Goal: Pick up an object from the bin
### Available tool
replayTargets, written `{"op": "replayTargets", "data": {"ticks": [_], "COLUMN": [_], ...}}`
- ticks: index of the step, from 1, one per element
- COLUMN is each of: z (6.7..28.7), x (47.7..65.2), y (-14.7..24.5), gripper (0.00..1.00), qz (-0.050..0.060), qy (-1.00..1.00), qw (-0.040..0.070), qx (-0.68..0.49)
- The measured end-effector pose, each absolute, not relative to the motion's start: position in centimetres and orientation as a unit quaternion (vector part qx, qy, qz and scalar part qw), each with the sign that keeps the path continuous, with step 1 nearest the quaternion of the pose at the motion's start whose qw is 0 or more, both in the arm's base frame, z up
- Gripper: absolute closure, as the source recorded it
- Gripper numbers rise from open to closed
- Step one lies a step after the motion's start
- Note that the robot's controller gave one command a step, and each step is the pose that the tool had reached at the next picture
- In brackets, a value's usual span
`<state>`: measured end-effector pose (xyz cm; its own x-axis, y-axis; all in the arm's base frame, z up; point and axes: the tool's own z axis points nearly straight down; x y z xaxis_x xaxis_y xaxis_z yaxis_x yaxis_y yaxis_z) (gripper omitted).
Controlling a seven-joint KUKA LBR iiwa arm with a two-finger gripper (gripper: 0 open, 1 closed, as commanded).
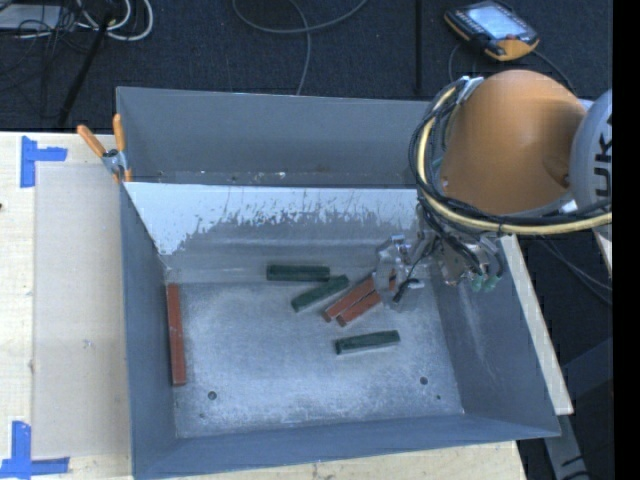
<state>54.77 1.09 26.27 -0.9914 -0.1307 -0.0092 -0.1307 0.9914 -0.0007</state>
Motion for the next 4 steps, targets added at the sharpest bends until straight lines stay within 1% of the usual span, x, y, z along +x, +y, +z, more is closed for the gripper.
{"op": "replayTargets", "data": {"ticks": [1,3,4], "z": [25.8,25.7,28.2], "x": [54.7,54.7,54.3], "y": [1.0,1.1,2.7], "gripper": [0.0,0.0,0.0], "qz": [0.0,0.0,0.0], "qy": [0.998,0.998,0.997], "qw": [0.001,0.001,-0.001], "qx": [-0.064,-0.059,-0.079]}}
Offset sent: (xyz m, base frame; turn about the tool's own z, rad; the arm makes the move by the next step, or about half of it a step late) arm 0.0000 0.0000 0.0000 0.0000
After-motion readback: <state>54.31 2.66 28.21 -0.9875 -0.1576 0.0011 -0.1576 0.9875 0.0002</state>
